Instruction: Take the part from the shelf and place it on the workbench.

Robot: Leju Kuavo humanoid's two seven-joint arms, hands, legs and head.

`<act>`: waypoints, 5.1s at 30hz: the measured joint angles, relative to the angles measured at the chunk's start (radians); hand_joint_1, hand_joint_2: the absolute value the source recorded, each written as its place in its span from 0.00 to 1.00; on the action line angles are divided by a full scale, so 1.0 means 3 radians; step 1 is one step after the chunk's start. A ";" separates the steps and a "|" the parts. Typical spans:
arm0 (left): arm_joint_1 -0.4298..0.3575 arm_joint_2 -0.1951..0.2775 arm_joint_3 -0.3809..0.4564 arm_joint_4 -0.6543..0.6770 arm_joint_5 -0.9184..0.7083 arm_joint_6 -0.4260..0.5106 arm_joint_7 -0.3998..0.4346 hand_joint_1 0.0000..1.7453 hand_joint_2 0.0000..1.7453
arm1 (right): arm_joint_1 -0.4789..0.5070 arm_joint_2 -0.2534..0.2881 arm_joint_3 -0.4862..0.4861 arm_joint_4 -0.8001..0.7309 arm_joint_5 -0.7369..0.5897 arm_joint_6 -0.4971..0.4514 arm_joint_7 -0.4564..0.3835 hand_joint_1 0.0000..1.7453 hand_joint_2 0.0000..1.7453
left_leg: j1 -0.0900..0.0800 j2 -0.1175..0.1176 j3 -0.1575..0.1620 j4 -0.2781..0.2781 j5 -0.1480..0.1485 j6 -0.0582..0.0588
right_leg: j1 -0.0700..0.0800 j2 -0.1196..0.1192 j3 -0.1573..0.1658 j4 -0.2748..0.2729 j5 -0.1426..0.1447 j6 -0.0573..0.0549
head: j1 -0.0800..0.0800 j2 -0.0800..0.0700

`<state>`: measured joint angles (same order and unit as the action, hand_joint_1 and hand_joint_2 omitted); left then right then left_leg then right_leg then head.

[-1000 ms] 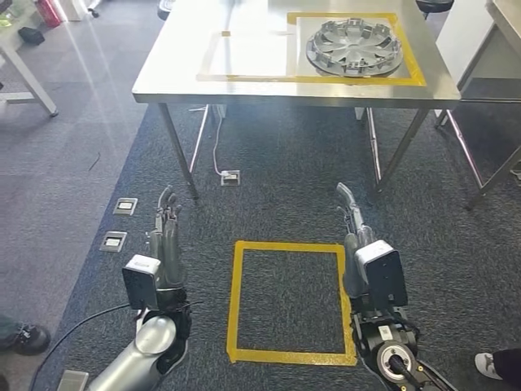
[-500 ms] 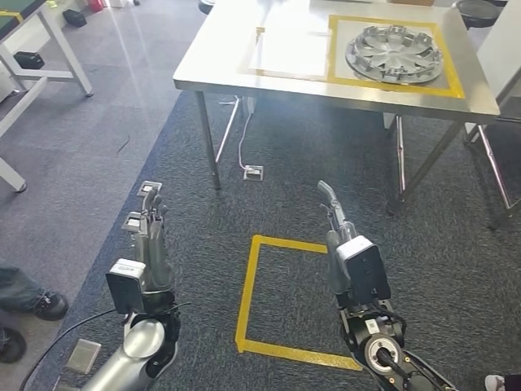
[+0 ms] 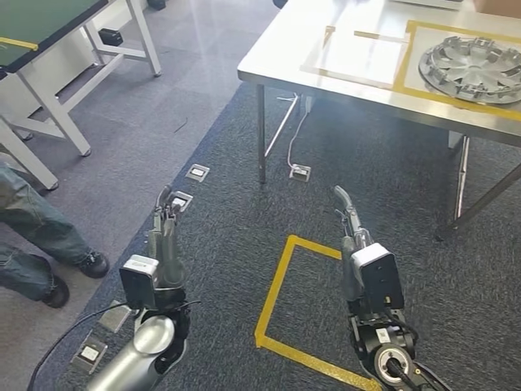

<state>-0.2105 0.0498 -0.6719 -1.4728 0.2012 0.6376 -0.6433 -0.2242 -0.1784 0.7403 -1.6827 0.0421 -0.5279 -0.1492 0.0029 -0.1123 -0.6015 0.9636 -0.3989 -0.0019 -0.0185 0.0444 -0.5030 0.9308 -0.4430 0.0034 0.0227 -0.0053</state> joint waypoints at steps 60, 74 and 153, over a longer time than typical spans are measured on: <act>0.0018 -0.0113 -0.0016 0.0083 -0.0069 -0.0171 -0.0098 0.00 0.00 | 0.0120 -0.0053 -0.0058 -0.0032 -0.0014 -0.0079 0.0008 0.00 0.00 | -0.0011 -0.0093 -0.0040 -0.0043 0.0055 0.0037 | 0.0017 0.0094 -0.0005 0.0013 -0.0058 0.0009 | 0.0022 0.0000; -0.0034 -0.0113 -0.0016 0.0099 -0.0074 -0.0223 -0.0085 0.00 0.00 | 0.0050 -0.0078 -0.0055 -0.0049 -0.0029 -0.0128 0.0044 0.00 0.00 | -0.0001 0.0550 -0.0017 -0.0058 0.0015 -0.0003 | 0.0038 -0.0534 0.0076 -0.0031 -0.0111 0.0075 | -0.0140 0.0000; 0.0028 -0.0078 0.0000 0.0162 0.0009 -0.0106 -0.0072 0.00 0.00 | 0.0040 0.0044 0.0133 0.0146 -0.0158 0.0048 -0.0125 0.00 0.00 | -0.0008 -0.0092 -0.0003 -0.0056 0.0016 -0.0022 | -0.0012 0.0039 -0.0041 0.0052 -0.0079 0.0015 | 0.0006 0.0000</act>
<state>-0.2021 0.0263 -0.6719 -1.4241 0.2041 0.6058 -0.6649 -0.2123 -0.1652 0.7802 -1.6389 -0.0054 -0.5135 -0.1866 0.0005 -0.1400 -0.6025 0.9469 -0.3939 -0.0084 -0.0222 0.0562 -0.5152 0.9464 -0.4666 0.0078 0.0246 -0.0053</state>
